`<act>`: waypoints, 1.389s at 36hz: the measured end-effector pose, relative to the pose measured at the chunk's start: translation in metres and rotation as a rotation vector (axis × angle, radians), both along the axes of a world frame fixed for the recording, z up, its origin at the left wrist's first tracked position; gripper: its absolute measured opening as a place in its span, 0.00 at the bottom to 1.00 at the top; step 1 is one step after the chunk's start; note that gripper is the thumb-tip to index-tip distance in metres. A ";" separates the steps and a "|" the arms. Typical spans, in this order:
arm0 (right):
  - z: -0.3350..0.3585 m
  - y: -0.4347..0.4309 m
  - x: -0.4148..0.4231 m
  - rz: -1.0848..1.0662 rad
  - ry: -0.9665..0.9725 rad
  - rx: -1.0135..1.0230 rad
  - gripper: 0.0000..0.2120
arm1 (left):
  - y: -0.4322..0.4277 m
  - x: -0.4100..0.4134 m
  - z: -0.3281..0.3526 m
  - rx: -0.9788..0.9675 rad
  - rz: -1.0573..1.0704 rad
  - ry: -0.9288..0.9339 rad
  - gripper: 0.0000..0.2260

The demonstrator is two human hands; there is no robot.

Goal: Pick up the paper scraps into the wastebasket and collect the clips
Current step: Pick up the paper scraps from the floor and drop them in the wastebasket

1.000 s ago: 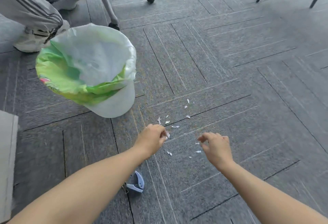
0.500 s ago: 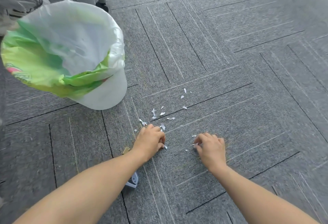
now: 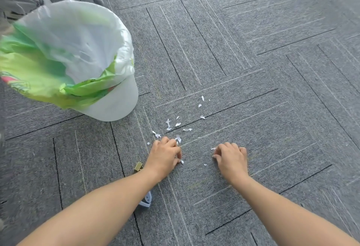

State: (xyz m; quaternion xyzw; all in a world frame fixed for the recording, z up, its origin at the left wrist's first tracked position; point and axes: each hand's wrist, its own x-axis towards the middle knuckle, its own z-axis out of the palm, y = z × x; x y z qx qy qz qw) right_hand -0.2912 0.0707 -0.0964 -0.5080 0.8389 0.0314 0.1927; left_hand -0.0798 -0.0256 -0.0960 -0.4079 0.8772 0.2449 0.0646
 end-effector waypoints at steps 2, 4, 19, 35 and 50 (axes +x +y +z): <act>0.001 -0.002 -0.001 -0.003 0.003 -0.030 0.04 | 0.001 0.000 0.000 -0.006 0.002 -0.011 0.06; 0.002 -0.004 -0.002 0.004 0.008 -0.044 0.07 | 0.002 0.000 0.000 0.005 0.016 -0.016 0.06; 0.009 -0.020 -0.012 0.129 -0.001 0.009 0.09 | 0.008 0.002 -0.007 0.073 -0.035 -0.002 0.07; 0.008 -0.027 -0.016 0.182 0.011 -0.014 0.06 | 0.001 -0.008 -0.006 0.041 -0.069 0.039 0.08; 0.005 -0.030 -0.018 0.261 0.045 -0.037 0.05 | 0.008 -0.003 -0.013 -0.025 -0.181 -0.078 0.14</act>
